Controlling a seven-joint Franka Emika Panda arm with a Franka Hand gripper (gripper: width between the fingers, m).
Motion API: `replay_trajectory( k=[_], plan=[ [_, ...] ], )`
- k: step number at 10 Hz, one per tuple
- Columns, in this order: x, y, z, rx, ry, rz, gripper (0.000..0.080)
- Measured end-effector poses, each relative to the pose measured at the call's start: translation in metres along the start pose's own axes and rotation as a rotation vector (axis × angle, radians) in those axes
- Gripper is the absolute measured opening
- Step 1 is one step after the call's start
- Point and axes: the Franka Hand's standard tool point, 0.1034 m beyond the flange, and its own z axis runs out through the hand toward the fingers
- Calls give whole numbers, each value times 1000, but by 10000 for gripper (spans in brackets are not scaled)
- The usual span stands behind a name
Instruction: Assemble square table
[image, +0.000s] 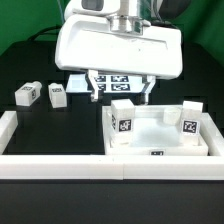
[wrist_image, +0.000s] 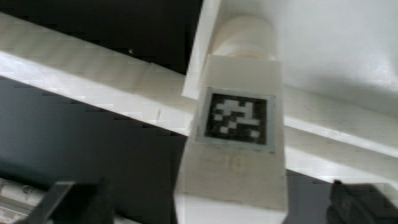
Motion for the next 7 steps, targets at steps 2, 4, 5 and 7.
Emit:
replay_trajectory(
  k=[2,4,5,7],
  plan=[
    [0,0,0,0,0,0,641],
    [2,0,-2,2,0,0,648],
    [6,1,-7,6,-5,1,649],
    [15,4,-21,18,-25,-1,649]
  ],
)
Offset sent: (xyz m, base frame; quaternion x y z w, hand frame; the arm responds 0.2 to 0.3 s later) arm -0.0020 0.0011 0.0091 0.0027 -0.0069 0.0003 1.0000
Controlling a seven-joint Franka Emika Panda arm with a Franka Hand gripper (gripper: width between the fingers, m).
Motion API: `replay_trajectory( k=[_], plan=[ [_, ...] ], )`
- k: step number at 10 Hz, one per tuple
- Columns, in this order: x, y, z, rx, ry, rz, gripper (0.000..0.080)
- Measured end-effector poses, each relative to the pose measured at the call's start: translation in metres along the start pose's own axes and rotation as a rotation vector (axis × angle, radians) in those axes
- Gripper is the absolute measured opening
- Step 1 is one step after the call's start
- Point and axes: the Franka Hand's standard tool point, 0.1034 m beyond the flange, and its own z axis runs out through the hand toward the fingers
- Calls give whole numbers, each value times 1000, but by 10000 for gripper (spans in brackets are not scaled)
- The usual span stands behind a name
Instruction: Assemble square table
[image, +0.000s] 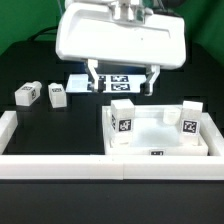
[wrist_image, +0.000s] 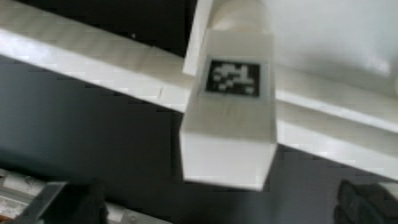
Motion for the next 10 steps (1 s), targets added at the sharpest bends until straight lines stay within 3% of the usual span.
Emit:
replay_trajectory(
  k=[1,4,5,8,10],
  plan=[
    [1,5,-3,2,-10,-3,649],
    [-1,1,-1,14,-38,-4,649],
    [-8,0,3,35,-93,-3,649],
    [-15,-16,0,163,-448,74,649],
    [-8,-18,2,165,-476,79,649]
  ],
)
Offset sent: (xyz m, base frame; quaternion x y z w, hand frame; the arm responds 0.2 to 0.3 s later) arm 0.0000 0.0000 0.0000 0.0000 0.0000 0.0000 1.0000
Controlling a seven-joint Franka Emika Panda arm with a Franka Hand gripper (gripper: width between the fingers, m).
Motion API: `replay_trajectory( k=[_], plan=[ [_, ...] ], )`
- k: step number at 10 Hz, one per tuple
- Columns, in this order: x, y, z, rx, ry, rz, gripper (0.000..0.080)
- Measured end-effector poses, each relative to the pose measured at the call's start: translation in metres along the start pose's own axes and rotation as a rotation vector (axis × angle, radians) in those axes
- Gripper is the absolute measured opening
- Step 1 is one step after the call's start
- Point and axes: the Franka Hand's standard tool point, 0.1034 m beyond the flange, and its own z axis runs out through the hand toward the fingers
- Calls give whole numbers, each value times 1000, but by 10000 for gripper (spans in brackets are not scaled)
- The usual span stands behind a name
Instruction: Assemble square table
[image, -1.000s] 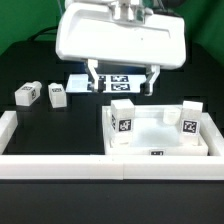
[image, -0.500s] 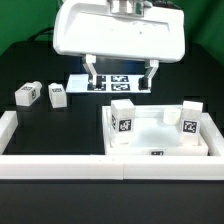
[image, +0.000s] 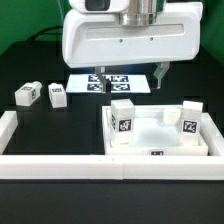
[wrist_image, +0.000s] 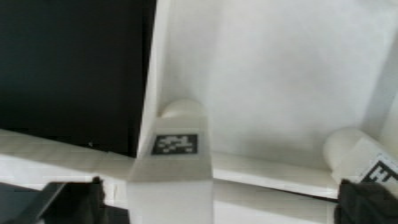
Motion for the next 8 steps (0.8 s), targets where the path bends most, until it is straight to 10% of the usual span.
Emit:
replay_trajectory(
  k=[8],
  plan=[
    [17,16,22,-5,-6,-56,649]
  ],
)
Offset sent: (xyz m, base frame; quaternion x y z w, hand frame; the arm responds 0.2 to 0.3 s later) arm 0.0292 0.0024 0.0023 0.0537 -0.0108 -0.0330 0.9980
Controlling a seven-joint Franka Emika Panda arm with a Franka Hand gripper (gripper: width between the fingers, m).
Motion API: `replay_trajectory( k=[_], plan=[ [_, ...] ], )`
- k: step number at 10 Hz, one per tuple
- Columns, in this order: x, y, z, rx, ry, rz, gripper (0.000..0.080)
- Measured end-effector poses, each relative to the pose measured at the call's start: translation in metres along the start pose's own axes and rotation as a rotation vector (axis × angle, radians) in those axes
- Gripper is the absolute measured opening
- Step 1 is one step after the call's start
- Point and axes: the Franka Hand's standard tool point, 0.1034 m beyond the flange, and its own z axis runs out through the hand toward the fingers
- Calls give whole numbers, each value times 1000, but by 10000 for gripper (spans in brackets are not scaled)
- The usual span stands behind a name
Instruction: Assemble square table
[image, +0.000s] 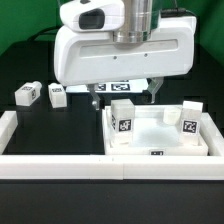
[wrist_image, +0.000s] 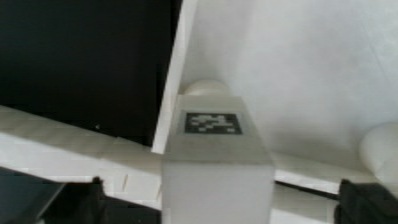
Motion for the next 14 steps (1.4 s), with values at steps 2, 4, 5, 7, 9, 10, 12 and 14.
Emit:
replay_trajectory(
  k=[2,4,5,7,9,10,12,14],
  plan=[
    [-2,1,9,-1,-5,1,649],
    [-2,2,10,-1,-5,2,649],
    [-2,2,10,-1,-5,2,649],
    [-2,2,10,-1,-5,2,514],
    [-2,2,10,-1,-6,2,289],
    [-2,2,10,-1,-5,14,289],
    [-2,2,10,-1,-5,22,289],
    [-2,0,10,2,-1,189,289]
  ],
)
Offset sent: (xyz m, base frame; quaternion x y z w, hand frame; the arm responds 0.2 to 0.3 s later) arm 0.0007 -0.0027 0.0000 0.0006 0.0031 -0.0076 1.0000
